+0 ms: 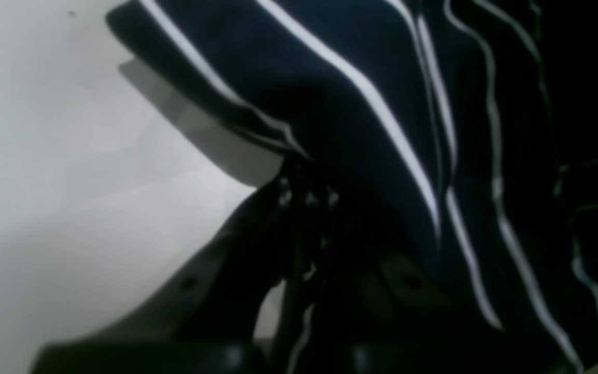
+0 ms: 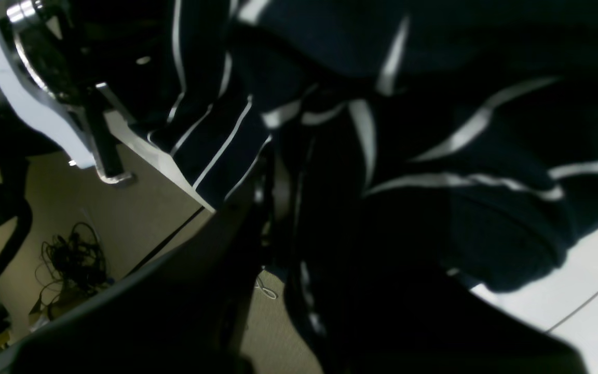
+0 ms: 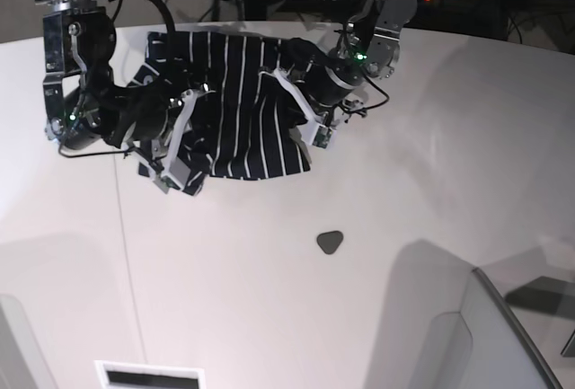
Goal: Layout the t-shirt on the table in an organized manner, then fold the t-shirt properly
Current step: 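Fold the shirt in half again, bringing the right gripper's end toward the left gripper, then release the shirt and press the folded stack flat with both grippers, then raise the right gripper away and grasp the stack's bunched edge with the left gripper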
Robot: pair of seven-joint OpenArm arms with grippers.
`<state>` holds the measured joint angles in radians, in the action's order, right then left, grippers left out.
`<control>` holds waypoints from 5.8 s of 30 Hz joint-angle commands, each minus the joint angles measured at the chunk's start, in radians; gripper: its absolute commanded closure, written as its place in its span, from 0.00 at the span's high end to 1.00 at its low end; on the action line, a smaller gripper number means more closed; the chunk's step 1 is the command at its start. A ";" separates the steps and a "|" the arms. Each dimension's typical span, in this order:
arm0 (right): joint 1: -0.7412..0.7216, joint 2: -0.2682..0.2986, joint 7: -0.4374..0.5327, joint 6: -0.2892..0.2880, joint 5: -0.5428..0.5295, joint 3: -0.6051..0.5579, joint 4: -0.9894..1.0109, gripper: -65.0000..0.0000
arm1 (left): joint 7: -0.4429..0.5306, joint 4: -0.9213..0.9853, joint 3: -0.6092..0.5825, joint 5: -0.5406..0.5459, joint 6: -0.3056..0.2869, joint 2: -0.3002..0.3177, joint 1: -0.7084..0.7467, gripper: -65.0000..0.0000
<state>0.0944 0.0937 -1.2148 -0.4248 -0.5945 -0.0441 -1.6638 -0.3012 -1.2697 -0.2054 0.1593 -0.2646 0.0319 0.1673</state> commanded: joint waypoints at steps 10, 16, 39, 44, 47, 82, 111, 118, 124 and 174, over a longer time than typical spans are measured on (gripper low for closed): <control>-0.014 -0.059 -0.001 0.007 -0.018 -0.003 -0.012 0.01 | 0.007 -0.043 -0.006 0.003 -0.009 0.041 -0.025 0.00; -0.023 -0.097 -0.064 0.090 -0.025 0.000 -0.011 0.01 | -0.022 -0.051 -0.009 0.001 -0.009 0.039 -0.031 0.00; -0.091 -0.183 -0.052 0.094 -0.023 0.008 0.166 0.05 | -0.022 -0.052 -0.009 0.001 -0.009 0.056 -0.031 0.00; -0.095 -0.188 -0.029 0.094 -0.025 0.006 0.166 0.38 | -0.022 -0.064 -0.002 0.001 -0.009 0.056 -0.031 0.00; -0.095 -0.188 -0.033 0.094 -0.025 0.002 0.166 0.57 | -0.022 -0.112 0.002 0.001 -0.009 0.070 -0.028 0.00; -0.213 -0.104 0.002 0.421 -0.017 -0.520 0.038 0.67 | -0.272 -0.508 0.602 -0.132 -0.009 0.253 0.371 0.00; -0.161 0.188 0.375 0.472 -0.017 -0.434 0.027 0.00 | -0.180 -0.485 0.564 -0.258 -0.014 0.175 0.377 0.00; -0.189 0.205 0.471 0.470 -0.017 -0.434 0.170 0.00 | -0.177 -0.486 0.524 -0.258 -0.025 0.136 0.367 0.00; -0.181 0.209 0.474 0.470 -0.017 -0.432 0.093 0.00 | -0.177 -0.542 0.291 -0.218 -0.140 0.075 0.305 0.00; -0.002 0.370 0.570 0.346 -0.017 -0.083 0.047 0.00 | -0.184 -0.342 0.117 -0.114 -0.085 -0.010 -0.019 0.00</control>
<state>0.0998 0.4522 -0.6613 -0.0742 -0.6033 -0.1326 -1.6054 -0.5182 -1.5936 -0.0872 0.0380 -0.3443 0.0223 0.1589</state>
